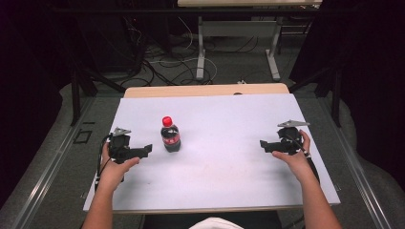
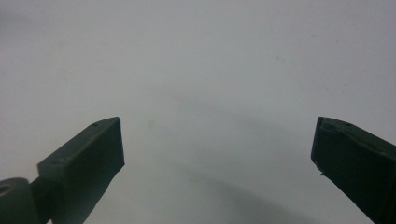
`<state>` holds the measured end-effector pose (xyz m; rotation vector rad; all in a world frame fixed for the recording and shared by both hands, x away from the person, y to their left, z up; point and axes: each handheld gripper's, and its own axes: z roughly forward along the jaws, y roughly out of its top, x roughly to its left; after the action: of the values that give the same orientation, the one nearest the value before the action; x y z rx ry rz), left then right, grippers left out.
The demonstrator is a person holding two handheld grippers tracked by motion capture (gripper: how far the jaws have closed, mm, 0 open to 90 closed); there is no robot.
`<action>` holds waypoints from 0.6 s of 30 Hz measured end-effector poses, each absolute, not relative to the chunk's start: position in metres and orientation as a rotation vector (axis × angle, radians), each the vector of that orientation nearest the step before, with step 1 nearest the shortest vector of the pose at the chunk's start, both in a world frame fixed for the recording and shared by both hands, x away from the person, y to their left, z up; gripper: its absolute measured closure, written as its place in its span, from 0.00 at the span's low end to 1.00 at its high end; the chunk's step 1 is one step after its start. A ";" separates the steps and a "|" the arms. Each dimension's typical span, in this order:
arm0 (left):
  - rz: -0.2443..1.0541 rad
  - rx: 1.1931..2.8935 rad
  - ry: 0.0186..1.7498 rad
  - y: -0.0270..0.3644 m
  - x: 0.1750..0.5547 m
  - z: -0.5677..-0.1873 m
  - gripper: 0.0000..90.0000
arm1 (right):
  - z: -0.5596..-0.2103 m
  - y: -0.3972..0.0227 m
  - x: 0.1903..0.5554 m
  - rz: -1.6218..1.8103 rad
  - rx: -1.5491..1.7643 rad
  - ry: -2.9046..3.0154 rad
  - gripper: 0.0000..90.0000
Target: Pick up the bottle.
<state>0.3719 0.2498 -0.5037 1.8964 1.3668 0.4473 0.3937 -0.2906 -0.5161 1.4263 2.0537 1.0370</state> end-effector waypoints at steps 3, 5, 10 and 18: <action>0.445 1.874 1.351 0.250 0.368 -0.498 0.01 | -0.504 -0.293 0.386 1.086 1.412 2.006 0.03; 0.449 1.845 1.341 0.249 0.365 -0.494 0.01 | -0.501 -0.294 0.384 1.086 1.404 2.003 0.03; 0.456 1.815 1.292 0.244 0.359 -0.483 0.01 | -0.492 -0.294 0.379 1.079 1.372 1.978 0.05; 0.437 1.850 1.249 0.228 0.356 -0.477 0.01 | -0.494 -0.290 0.378 1.071 1.355 1.978 0.07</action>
<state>0.3558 0.2284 -0.4773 1.8504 1.2494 0.4373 0.3784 -0.2901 -0.4937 1.3548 1.9776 1.0712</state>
